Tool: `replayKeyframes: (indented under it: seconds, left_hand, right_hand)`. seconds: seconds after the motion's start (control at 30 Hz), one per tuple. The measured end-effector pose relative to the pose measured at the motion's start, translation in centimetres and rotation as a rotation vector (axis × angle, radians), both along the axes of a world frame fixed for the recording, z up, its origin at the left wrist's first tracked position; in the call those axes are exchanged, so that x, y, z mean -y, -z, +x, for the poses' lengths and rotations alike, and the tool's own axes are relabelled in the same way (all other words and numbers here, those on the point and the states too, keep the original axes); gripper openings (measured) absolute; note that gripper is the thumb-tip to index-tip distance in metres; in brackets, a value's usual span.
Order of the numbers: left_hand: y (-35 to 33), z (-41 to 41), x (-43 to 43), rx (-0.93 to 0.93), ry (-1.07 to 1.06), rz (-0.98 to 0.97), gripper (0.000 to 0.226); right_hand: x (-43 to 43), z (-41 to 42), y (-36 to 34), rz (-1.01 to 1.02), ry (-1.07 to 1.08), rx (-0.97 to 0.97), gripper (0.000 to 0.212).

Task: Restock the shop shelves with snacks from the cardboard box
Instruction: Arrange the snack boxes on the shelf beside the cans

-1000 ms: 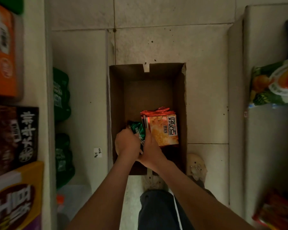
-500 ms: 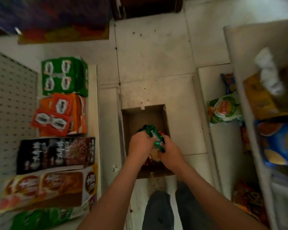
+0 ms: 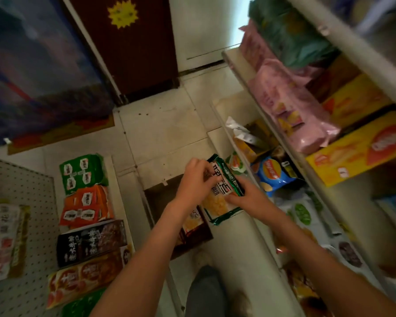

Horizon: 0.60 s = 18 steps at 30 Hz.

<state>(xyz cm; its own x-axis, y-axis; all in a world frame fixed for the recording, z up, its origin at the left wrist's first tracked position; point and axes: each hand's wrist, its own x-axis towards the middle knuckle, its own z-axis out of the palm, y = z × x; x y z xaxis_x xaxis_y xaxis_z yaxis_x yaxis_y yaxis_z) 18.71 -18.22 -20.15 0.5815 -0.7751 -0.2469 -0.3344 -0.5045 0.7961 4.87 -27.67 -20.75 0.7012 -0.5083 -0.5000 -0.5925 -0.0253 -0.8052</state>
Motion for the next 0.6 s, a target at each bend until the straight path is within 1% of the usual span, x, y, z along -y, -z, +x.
replayKeyframes:
  seconds: [0.1, 0.13, 0.2, 0.23, 0.27, 0.33, 0.37, 0.43, 0.47, 0.53, 0.6]
  left_hand:
    - [-3.2, -2.7, 1.0, 0.039, -0.003, -0.053, 0.05]
    - [-4.2, -3.4, 1.1, 0.015, 0.004, -0.066, 0.059]
    - [-6.5, -5.4, 1.3, -0.117, 0.068, -0.09, 0.072]
    - [-7.8, -6.7, 1.2, -0.198, 0.129, -0.093, 0.073]
    - [-8.9, -7.9, 1.1, -0.264, 0.196, -0.085, 0.069]
    - [-11.5, -10.9, 1.0, -0.316, 0.336, -0.054, 0.047]
    - [-13.1, -13.3, 0.9, -0.311, 0.397, -0.042, 0.035]
    - [-15.3, -17.0, 0.9, -0.306, 0.435, -0.063, 0.015]
    - [-16.5, -19.2, 0.9, -0.3, 0.429, -0.101, 0.011]
    - [-18.9, -23.4, 1.1, -0.301, 0.397, -0.197, 0.009]
    - [-20.8, -26.5, 0.9, -0.366, 0.381, -0.263, 0.009]
  right_hand:
    - [0.6, -4.0, -4.1, 0.026, 0.057, 0.049, 0.041]
    - [0.5, -5.4, -5.5, 0.031, 0.068, 0.065, 0.042]
    - [0.3, -9.0, -8.0, 0.044, 0.107, 0.121, 0.042]
    - [-0.2, -11.1, -9.4, 0.049, 0.135, 0.148, 0.043]
    - [-0.6, -13.0, -10.5, 0.051, 0.153, 0.173, 0.043]
    - [-1.6, -17.2, -12.9, 0.041, 0.201, 0.22, 0.044]
    - [-2.4, -19.9, -14.5, 0.026, 0.242, 0.247, 0.044]
    - [-3.5, -23.7, -16.3, -0.021, 0.317, 0.296, 0.042]
    - [-4.0, -25.9, -17.3, -0.039, 0.371, 0.339, 0.04]
    - [-4.9, -30.0, -19.5, -0.035, 0.512, 0.492, 0.042]
    - [-5.7, -32.6, -21.3, 0.006, 0.665, 0.65, 0.049]
